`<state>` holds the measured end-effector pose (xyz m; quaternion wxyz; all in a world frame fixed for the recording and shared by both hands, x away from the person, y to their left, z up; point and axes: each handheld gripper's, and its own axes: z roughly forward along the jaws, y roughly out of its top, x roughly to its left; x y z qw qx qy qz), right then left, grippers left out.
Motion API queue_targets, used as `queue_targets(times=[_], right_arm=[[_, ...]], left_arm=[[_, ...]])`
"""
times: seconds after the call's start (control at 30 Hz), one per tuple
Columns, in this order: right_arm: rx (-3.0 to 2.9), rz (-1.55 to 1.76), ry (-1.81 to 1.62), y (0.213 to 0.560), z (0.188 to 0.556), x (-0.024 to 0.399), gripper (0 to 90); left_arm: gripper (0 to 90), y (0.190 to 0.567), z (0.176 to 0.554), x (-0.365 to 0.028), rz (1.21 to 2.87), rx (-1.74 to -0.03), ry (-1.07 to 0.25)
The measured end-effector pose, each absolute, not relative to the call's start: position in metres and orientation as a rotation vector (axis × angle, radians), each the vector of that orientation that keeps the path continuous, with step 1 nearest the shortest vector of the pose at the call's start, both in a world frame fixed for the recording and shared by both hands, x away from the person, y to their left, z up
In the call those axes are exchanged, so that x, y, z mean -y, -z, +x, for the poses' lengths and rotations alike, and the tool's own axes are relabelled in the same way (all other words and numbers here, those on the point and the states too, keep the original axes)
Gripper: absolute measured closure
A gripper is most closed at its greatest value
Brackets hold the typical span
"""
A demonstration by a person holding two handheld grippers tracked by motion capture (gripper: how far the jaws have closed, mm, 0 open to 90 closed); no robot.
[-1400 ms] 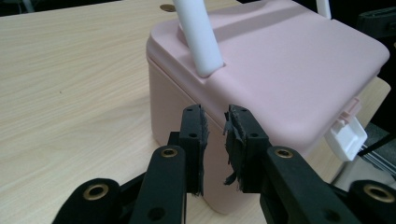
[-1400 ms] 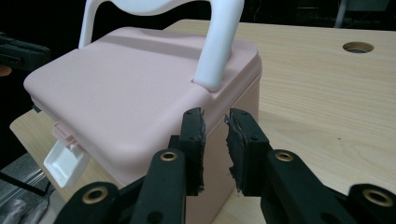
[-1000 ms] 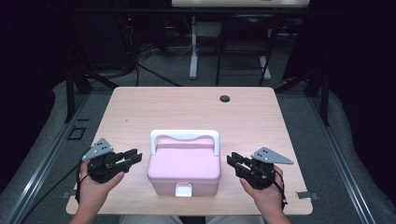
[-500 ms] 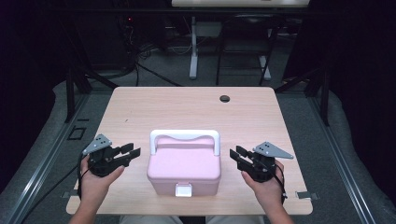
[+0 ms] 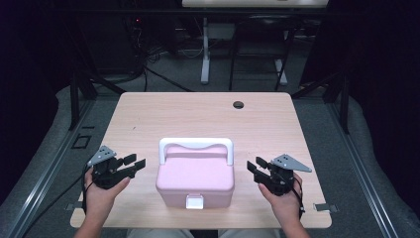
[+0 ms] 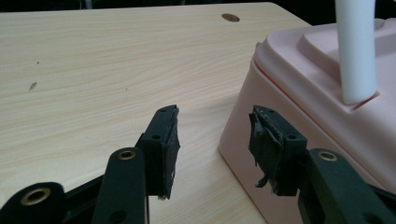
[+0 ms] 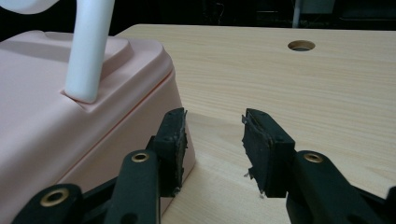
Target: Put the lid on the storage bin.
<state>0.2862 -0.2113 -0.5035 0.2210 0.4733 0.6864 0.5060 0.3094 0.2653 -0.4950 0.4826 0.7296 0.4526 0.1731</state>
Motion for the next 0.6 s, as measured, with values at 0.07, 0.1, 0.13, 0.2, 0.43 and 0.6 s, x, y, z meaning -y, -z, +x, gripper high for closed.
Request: queue_targets(times=[0.07,0.1,0.13,0.2,0.43,0.6], right_arm=[[-1.893,1.306,-1.393,0.506,0.286,0.212,57.6],[-1.893,1.306,-1.390,0.508,0.287,0.212,57.3],[-1.892,1.305,-1.391,0.509,0.287,0.212,57.0],[-1.890,1.298,-1.385,0.510,0.287,0.212,56.2],[-1.877,1.280,-1.375,0.515,0.284,0.214,54.8],[-1.882,1.294,-1.369,0.522,0.286,0.216,54.5]], left_arm=[[51.0,0.498,0.309,-0.266,1.782,-1.108,-0.415],[50.8,0.500,0.309,-0.266,1.782,-1.111,-0.413],[50.6,0.502,0.310,-0.267,1.783,-1.114,-0.416],[50.3,0.505,0.310,-0.267,1.786,-1.120,-0.413],[49.2,0.516,0.311,-0.270,1.796,-1.126,-0.402],[49.0,0.521,0.312,-0.270,1.814,-1.129,-0.387]])
